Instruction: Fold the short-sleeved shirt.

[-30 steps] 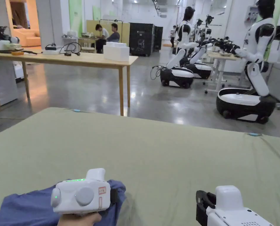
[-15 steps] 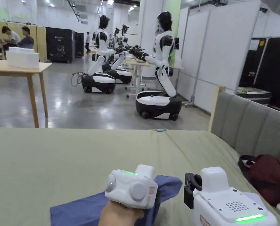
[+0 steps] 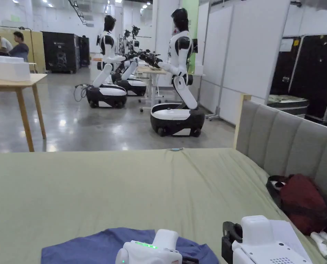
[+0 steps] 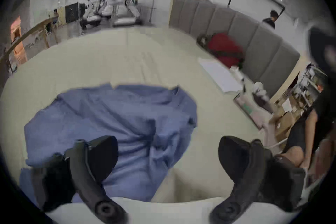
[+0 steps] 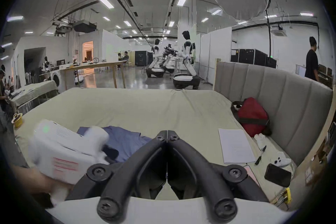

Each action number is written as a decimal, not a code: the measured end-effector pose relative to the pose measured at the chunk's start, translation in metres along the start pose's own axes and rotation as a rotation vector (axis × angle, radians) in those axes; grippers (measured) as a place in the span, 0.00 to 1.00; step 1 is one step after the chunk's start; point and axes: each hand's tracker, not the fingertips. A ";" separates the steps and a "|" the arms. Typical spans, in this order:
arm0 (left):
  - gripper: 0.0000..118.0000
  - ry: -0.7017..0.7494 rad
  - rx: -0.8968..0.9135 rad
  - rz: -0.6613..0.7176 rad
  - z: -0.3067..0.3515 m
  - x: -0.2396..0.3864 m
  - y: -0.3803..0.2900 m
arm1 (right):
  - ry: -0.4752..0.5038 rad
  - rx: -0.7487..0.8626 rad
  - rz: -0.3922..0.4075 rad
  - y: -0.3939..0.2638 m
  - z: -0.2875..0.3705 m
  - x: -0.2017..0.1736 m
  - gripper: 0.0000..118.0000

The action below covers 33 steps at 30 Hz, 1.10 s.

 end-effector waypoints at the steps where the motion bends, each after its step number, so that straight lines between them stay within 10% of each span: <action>1: 0.96 0.007 0.049 -0.001 0.024 -0.005 -0.002 | 0.006 0.004 0.003 0.002 0.000 -0.004 0.01; 11: 0.86 0.548 0.398 0.042 0.240 -0.158 -0.031 | 0.123 0.054 0.002 0.017 -0.008 -0.076 0.01; 13: 0.19 0.573 0.391 0.083 0.268 -0.186 -0.046 | 0.147 0.052 -0.014 0.015 -0.011 -0.091 0.01; 14: 0.00 0.581 0.365 0.101 0.275 -0.199 -0.053 | 0.158 0.046 -0.022 0.014 -0.013 -0.098 0.01; 33: 0.04 0.533 -0.020 0.286 0.225 -0.308 -0.103 | 0.168 -0.009 0.029 0.004 -0.022 -0.124 0.01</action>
